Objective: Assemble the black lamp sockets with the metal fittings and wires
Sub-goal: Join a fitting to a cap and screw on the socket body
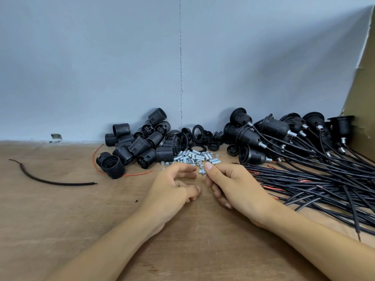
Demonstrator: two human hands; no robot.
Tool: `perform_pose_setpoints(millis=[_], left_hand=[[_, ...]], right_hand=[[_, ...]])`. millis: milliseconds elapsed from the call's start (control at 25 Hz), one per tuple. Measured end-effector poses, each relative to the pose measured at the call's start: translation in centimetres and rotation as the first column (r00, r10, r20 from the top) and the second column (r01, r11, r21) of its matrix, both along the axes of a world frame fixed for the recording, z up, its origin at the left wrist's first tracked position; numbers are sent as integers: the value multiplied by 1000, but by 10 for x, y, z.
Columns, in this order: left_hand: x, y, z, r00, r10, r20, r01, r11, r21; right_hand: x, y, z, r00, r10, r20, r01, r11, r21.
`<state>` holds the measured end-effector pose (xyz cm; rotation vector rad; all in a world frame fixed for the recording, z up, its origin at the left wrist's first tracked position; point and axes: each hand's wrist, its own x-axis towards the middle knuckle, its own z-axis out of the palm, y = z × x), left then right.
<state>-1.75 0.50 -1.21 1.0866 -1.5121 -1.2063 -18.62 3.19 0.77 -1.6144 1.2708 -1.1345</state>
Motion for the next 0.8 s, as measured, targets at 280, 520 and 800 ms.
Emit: perform_pose_setpoints(millis=[280, 520, 800], left_hand=[[-1, 1, 0, 1000, 13, -28, -13, 1000, -10], [0, 3, 3, 998, -18, -52, 17, 1000, -7], [2, 6, 5, 993, -76, -87, 71, 996, -61]], right_hand=[[0, 0, 0, 1000, 9, -9, -9, 1000, -2], [-1, 1, 2, 1000, 10, -15, -10, 1000, -5], [-2, 1, 2, 995, 48, -85, -48, 999, -1]])
